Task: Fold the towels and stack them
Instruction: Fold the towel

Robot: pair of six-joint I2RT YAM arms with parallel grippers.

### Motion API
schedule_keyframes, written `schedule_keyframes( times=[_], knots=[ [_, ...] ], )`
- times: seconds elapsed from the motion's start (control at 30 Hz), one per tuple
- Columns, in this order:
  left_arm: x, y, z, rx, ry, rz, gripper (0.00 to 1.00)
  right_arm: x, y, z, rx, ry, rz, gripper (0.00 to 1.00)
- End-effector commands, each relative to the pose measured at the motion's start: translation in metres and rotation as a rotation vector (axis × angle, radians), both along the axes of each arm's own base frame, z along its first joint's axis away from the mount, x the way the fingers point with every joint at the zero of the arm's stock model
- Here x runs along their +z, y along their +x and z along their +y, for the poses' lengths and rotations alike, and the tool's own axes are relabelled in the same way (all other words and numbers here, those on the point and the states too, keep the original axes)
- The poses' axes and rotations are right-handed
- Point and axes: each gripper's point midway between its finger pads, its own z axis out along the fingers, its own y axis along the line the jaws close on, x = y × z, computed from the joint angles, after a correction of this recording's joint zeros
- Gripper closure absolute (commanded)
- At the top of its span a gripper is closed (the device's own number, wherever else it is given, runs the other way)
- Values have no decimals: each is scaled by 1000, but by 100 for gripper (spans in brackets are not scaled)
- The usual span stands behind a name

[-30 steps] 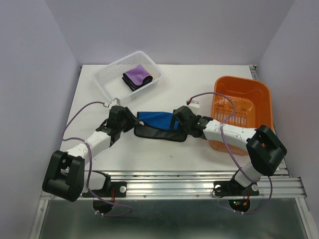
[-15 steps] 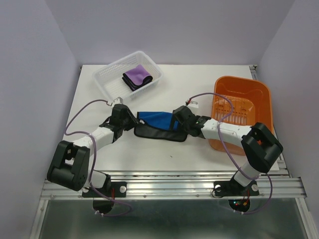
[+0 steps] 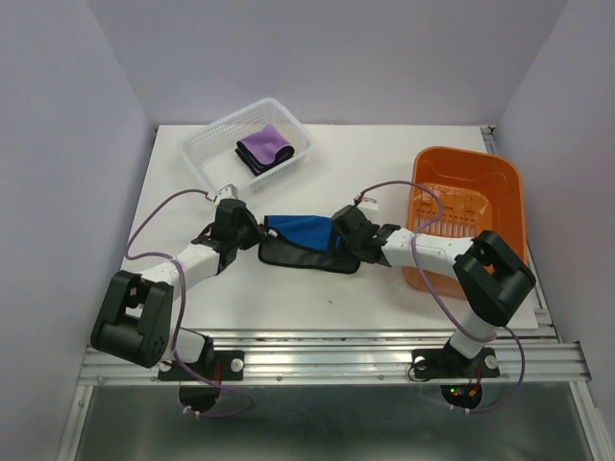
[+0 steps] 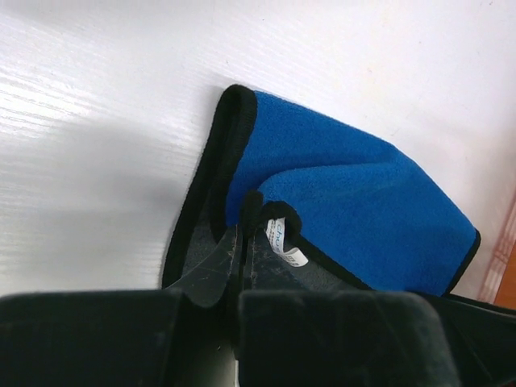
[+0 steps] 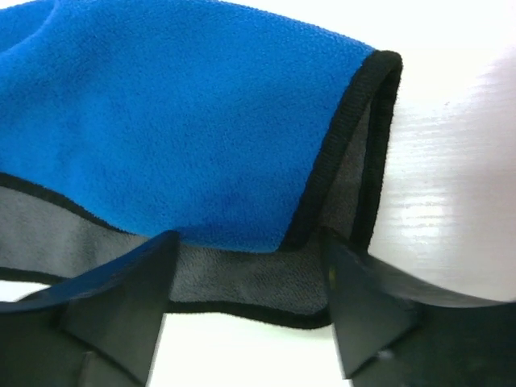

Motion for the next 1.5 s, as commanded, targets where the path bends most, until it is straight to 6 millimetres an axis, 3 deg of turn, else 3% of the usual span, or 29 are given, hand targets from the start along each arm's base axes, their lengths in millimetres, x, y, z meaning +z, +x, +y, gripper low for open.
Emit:
schedule_keyframes(
  times=[0.0, 0.03, 0.17, 0.27, 0.47, 0.57, 0.63, 0.73, 0.77, 0.8, 0.87, 0.9, 0.93, 0.97, 1.03, 1.07, 1.1, 1.2, 1.33, 1.4, 1.47],
  knots=[
    [25, 9, -2, -9, -17, -90, 100, 19, 25, 16, -12, 48, -68, 28],
    [25, 9, -2, -8, -15, -91, 100, 19, 27, 17, -9, 51, -68, 38],
    [26, 9, -2, -9, -14, -94, 100, 23, 30, 18, -9, 51, -79, 64],
    [28, 11, -1, -5, -10, -103, 100, 28, 32, 16, -11, 35, -92, 74],
    [45, 17, 5, 23, 5, -150, 100, 44, 29, 13, 14, 21, -101, 84],
    [66, 24, 9, 45, 15, -196, 100, 62, 29, 12, 42, 16, -124, 97],
    [84, 24, 10, 43, 19, -230, 100, 87, 31, 13, 57, 36, -159, 99],
    [128, 20, 12, 37, -3, -321, 100, 117, 21, 21, 147, 96, -190, 99],
    [134, 15, 12, 30, -11, -340, 100, 141, 10, 28, 214, 162, -222, 99],
    [158, 4, 15, 33, -37, -403, 100, 152, 3, 30, 250, 200, -234, 99],
    [170, -11, 19, 32, -59, -442, 100, 170, -17, 36, 337, 277, -246, 99],
    [192, -25, 23, 31, -90, -506, 100, 194, -28, 33, 370, 330, -292, 99],
    [196, -34, 24, 26, -98, -511, 100, 208, -37, 32, 398, 364, -316, 99],
    [216, -49, 26, 12, -133, -569, 100, 228, -57, 34, 468, 436, -335, 99],
    [229, -67, 25, -22, -165, -607, 100, 245, -76, 32, 528, 494, -350, 99],
    [244, -88, 22, -71, -202, -650, 100, 248, -95, 38, 608, 548, -322, 99],
    [246, -99, 21, -94, -217, -651, 100, 261, -107, 34, 642, 583, -344, 99],
    [271, -137, 24, -145, -280, -743, 100, 271, -137, 33, 727, 676, -327, 99],
    [285, -162, 24, -184, -329, -785, 100, 293, -165, 26, 807, 760, -357, 99],
    [281, -163, 20, -205, -343, -769, 100, 289, -162, 22, 775, 750, -366, 99],
    [269, -153, 18, -193, -332, -733, 100, 270, -147, 17, 682, 702, -359, 99]
  ],
)
